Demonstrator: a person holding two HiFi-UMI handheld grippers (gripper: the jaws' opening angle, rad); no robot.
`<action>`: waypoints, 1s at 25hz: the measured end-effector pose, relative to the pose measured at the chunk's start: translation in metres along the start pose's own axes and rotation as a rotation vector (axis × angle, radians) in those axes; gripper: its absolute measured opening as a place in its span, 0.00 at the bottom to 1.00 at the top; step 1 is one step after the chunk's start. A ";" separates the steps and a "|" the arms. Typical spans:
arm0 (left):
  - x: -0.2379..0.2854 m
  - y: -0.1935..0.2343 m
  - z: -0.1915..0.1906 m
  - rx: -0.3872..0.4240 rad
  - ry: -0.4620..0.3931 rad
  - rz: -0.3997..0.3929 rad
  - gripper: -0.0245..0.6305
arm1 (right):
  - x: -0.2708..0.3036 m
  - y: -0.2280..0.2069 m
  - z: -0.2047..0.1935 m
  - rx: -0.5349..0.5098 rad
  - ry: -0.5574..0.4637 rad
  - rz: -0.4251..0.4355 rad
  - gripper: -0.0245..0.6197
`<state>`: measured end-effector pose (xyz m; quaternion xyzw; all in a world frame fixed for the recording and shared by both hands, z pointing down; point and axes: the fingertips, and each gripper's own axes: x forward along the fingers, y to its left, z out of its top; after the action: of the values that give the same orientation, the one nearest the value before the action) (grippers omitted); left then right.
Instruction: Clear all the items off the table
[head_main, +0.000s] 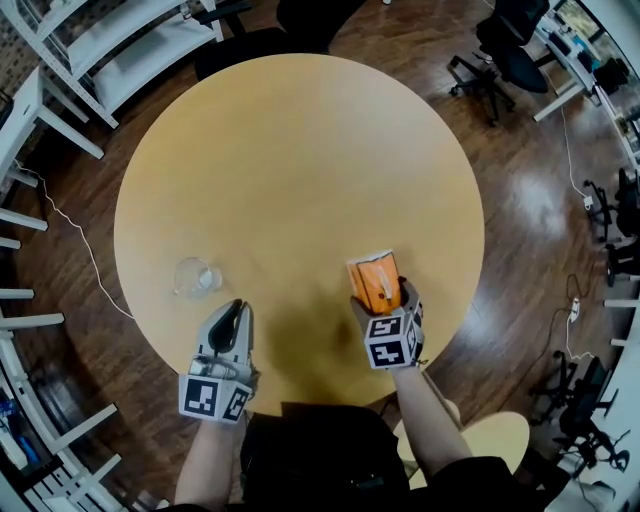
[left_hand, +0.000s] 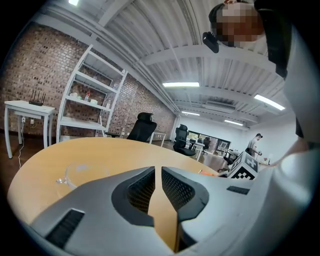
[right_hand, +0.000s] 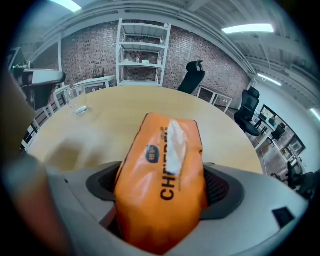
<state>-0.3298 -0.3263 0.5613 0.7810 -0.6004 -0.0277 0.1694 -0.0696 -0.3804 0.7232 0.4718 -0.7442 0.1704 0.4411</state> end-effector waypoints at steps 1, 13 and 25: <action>0.000 -0.001 0.000 -0.003 -0.001 -0.003 0.09 | 0.001 0.001 0.000 -0.002 -0.001 0.006 0.77; 0.002 -0.012 0.009 -0.006 -0.017 -0.071 0.09 | -0.009 -0.005 0.007 0.070 -0.023 -0.051 0.88; -0.040 -0.001 0.049 0.020 -0.103 -0.127 0.09 | -0.117 -0.002 0.046 0.302 -0.349 -0.072 0.71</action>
<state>-0.3516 -0.2997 0.5088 0.8168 -0.5578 -0.0726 0.1282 -0.0714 -0.3473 0.6016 0.5811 -0.7579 0.1796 0.2359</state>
